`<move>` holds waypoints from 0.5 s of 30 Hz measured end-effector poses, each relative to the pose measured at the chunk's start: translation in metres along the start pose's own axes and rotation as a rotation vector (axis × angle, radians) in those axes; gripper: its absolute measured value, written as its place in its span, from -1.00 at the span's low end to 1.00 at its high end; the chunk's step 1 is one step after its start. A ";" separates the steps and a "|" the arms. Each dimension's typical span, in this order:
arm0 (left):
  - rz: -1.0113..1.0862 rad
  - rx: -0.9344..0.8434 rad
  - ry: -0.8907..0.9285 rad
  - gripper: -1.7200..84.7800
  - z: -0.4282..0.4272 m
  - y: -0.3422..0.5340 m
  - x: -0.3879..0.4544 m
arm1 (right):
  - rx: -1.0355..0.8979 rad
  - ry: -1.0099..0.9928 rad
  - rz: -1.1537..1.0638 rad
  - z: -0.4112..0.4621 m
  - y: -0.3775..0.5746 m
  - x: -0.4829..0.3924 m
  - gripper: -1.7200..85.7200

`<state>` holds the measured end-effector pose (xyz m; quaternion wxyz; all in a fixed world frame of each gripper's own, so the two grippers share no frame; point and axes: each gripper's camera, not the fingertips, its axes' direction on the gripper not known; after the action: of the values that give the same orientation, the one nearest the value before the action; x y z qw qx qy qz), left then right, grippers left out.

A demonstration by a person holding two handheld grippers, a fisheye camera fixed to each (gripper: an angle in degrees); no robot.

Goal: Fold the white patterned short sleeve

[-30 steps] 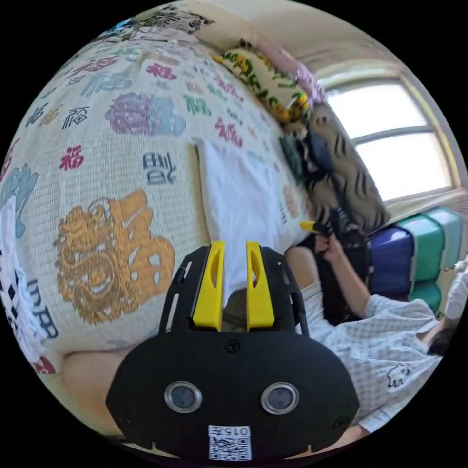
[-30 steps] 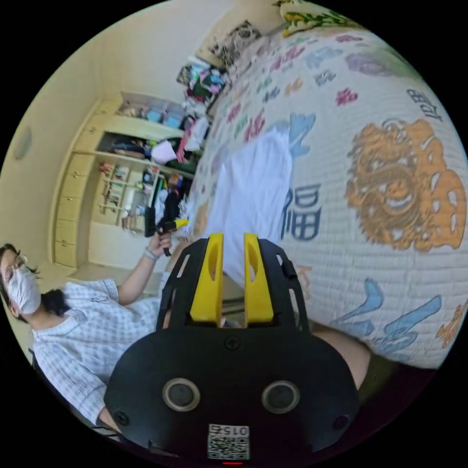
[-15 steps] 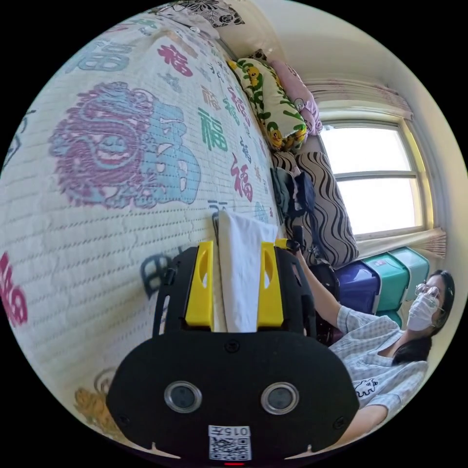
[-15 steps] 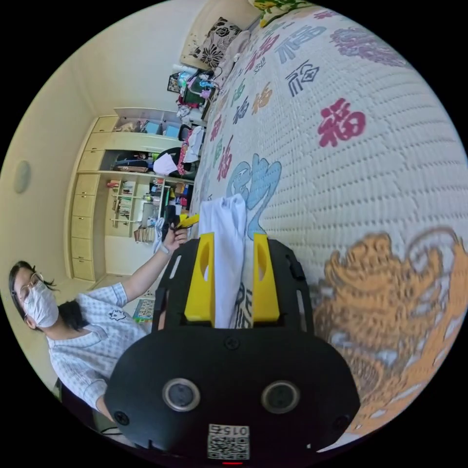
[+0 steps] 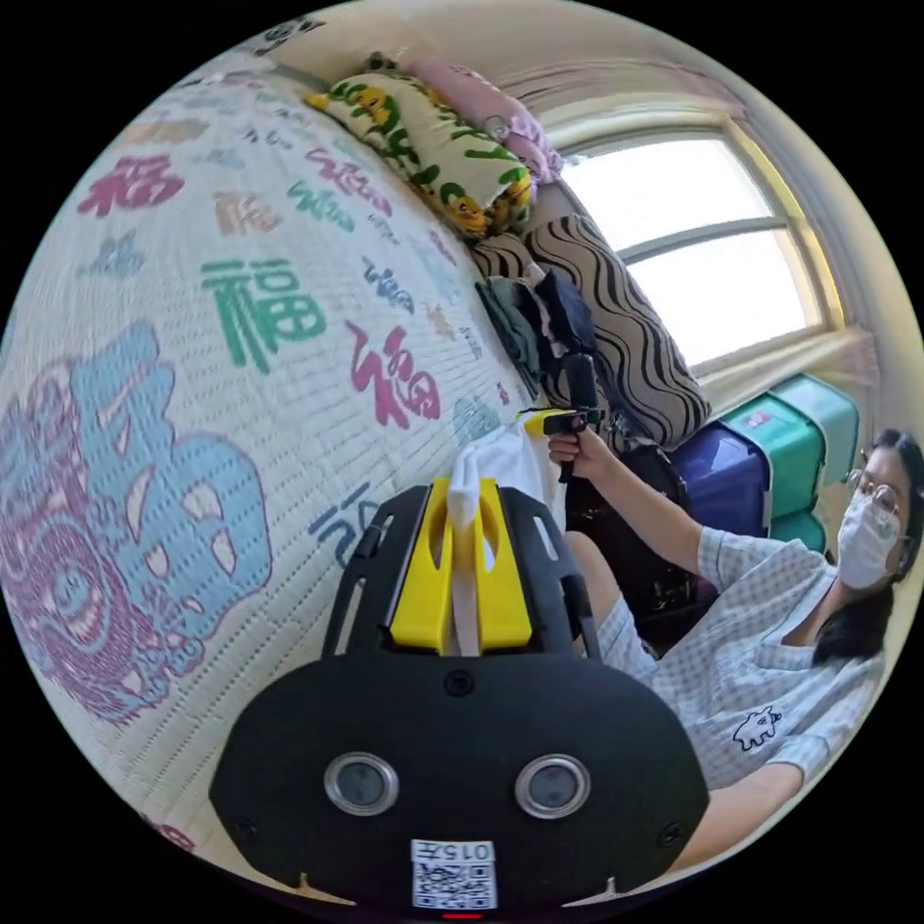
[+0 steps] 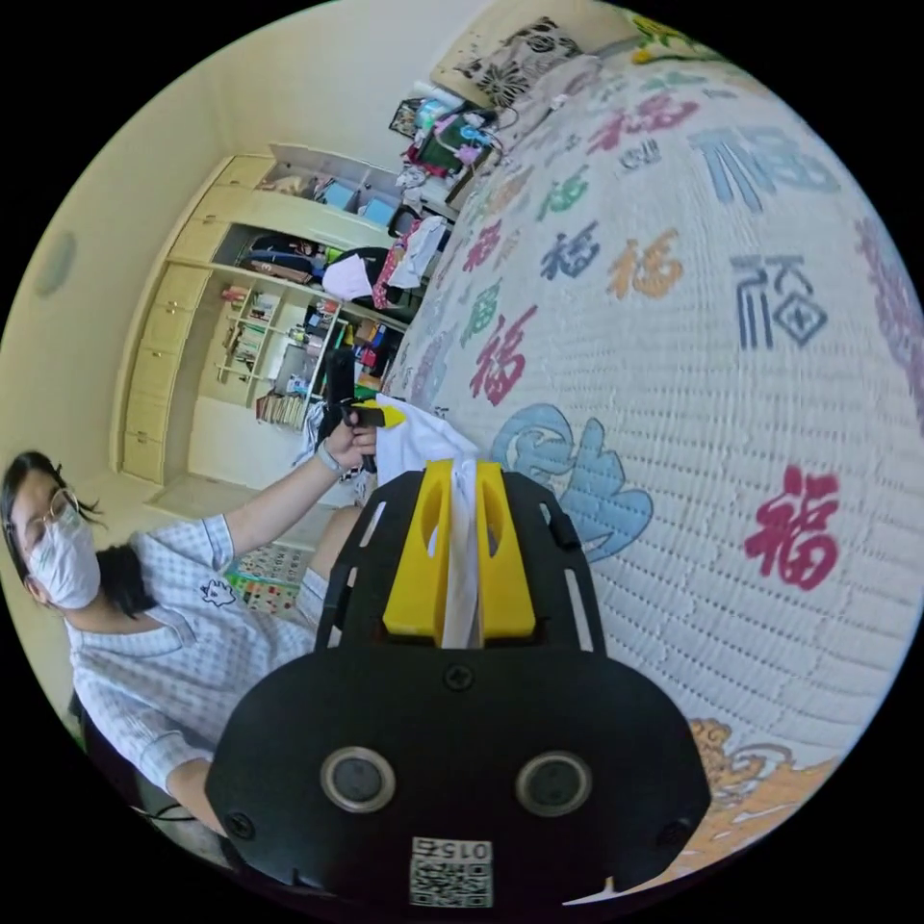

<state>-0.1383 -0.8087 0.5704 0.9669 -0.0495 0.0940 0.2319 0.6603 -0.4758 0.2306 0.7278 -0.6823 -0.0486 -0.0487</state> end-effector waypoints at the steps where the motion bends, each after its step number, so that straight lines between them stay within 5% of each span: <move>1: 0.042 0.016 -0.011 -0.95 -0.005 -0.004 0.012 | 0.022 0.015 -0.035 -0.004 -0.001 -0.011 -0.85; 6: 0.229 0.141 -0.057 -0.95 -0.033 -0.013 0.065 | 0.150 0.060 -0.187 -0.017 -0.002 -0.054 -0.85; 15: 0.571 -0.001 -0.116 -0.95 -0.025 0.091 0.163 | -0.041 0.141 -0.488 0.045 0.083 -0.130 -0.85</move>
<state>-0.0416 -0.6598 0.5077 0.8662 -0.0081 0.0488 0.4973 0.5425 -0.4247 0.1333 0.6822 -0.6599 -0.1600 -0.2712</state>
